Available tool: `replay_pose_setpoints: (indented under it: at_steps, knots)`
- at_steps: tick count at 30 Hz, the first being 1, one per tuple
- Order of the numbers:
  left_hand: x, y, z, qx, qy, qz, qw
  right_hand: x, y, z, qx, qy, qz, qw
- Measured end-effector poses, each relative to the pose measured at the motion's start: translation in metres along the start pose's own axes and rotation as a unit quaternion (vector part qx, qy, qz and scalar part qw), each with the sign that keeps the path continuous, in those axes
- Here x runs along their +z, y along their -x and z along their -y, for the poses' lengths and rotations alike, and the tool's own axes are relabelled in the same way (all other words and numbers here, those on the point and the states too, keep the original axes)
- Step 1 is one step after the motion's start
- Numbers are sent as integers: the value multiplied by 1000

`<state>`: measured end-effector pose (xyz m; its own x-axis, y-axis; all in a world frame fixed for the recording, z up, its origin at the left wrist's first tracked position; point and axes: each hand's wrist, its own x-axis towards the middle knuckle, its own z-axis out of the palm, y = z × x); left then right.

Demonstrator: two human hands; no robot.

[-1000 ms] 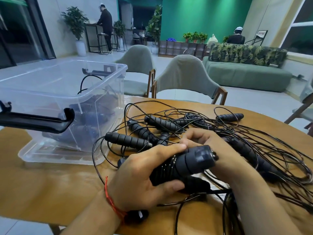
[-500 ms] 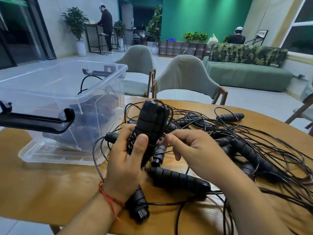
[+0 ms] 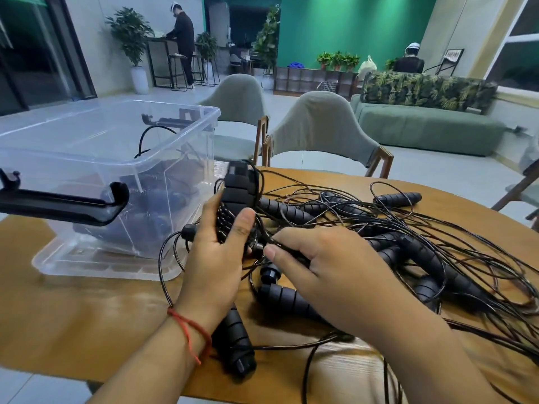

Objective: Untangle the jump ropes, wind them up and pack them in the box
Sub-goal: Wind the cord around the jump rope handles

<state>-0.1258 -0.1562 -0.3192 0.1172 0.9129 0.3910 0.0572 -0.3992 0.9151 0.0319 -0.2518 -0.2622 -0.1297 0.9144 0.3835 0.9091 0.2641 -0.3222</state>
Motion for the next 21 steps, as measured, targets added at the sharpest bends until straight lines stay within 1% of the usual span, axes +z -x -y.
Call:
replay_pose_setpoints:
  at_steps: [2,6,8,10,13,17,19,21]
  knots:
    - [2,4,-2,15,-31,24,999,0,1,1,-13,8,-30,999]
    - [4,10,-1,56,-104,61,991,-9,2,-6,-4,-11,-83,996]
    - [6,13,-3,83,-143,92,982,-13,4,-8,-5,-20,-84,996]
    - [8,17,-5,93,-192,122,969,-13,4,-9,-6,-13,-66,998]
    - [8,19,-6,96,-233,112,961,-11,4,-8,-16,-12,-34,999]
    - [4,23,-10,78,-208,84,971,-6,4,1,-50,13,4,999]
    - [3,23,-9,68,-194,71,976,-5,4,3,-60,21,6,998]
    - [3,24,-8,74,-211,68,972,-8,4,0,-63,33,-13,997]
